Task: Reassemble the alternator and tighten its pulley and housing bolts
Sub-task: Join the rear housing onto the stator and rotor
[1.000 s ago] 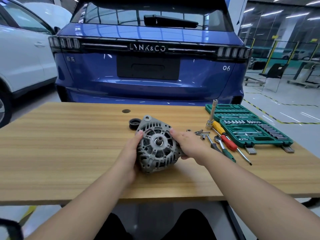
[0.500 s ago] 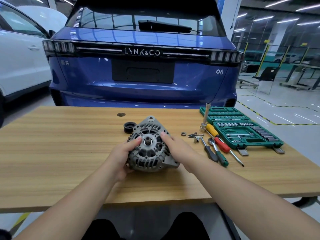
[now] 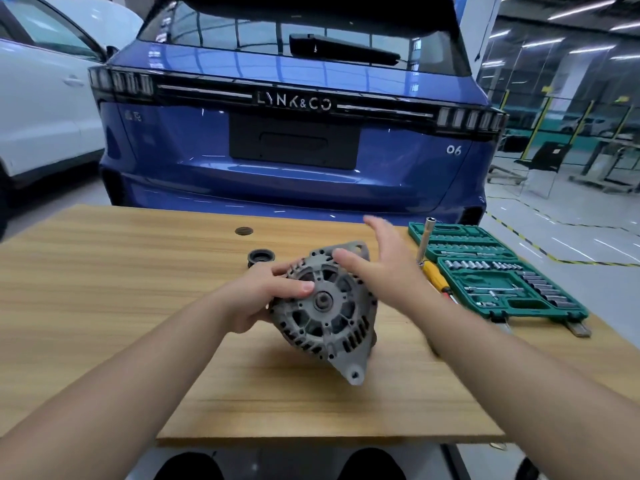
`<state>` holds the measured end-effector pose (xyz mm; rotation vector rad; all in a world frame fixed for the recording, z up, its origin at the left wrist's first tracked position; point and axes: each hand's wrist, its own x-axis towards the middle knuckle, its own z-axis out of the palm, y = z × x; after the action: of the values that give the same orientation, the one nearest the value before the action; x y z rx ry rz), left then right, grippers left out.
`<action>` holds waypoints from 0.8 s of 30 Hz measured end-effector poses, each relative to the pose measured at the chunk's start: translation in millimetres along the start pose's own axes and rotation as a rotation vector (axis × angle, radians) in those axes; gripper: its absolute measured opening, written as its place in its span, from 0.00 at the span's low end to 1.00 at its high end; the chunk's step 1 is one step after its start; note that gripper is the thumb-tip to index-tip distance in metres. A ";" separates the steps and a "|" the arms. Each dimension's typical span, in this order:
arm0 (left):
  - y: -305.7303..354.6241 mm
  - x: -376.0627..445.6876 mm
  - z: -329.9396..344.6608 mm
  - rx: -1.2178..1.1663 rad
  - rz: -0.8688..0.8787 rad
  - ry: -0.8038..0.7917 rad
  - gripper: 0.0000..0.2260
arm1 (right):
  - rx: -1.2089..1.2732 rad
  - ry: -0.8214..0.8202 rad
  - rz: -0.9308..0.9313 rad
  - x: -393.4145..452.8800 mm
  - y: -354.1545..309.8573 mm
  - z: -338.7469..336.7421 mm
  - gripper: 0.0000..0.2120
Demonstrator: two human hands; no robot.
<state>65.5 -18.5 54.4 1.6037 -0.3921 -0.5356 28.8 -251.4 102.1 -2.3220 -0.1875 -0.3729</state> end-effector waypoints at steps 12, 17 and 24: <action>39.3 -15.5 33.4 0.649 0.256 -0.160 0.39 | -0.221 -0.800 -0.021 1.3 -17.4 -48.8 0.41; 50.6 -20.4 51.7 0.804 0.283 -0.128 0.49 | -0.127 -0.656 -0.063 -23.8 -4.9 -58.4 0.40; -14.7 -31.2 73.7 0.358 0.323 0.080 0.45 | -0.026 -0.516 -0.061 -51.4 19.8 -65.3 0.53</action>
<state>-2.2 -61.1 39.2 1.8491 -0.7018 -0.1574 -28.7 -313.1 115.8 -2.3997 -0.5057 0.2045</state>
